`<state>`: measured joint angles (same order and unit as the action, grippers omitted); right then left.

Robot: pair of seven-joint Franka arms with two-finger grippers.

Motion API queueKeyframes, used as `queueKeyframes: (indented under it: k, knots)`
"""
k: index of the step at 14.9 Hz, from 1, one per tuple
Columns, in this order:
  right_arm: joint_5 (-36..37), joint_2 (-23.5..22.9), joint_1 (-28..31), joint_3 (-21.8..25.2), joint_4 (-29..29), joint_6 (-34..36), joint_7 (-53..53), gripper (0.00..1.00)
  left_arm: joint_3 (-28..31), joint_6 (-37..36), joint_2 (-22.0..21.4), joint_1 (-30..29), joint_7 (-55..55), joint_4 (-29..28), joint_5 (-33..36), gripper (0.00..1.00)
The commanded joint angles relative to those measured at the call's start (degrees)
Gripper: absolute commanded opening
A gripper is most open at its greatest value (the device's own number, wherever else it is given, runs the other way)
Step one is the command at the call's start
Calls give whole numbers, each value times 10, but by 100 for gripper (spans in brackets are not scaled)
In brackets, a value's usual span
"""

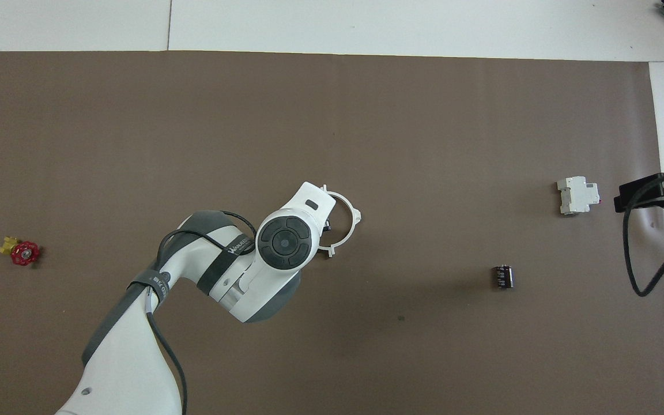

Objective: Assemble drain pipe with both arms
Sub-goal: 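Press the held half-ring against the placed half-ring to close the ring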

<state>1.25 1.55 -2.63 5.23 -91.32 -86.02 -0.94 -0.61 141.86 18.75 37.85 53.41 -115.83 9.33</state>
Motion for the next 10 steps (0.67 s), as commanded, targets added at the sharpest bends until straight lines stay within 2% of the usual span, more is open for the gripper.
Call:
queueKeyframes:
  k: [1, 10]
  knots:
    - [-7, 10, 6, 0, -13, -13, -13, 100, 4, 15, 1, 1, 10, -7, 10, 0]
    - [-7, 9, 6, 0, -13, -13, -13, 100, 4, 15, 4, -3, 8, -3, 12, 0]
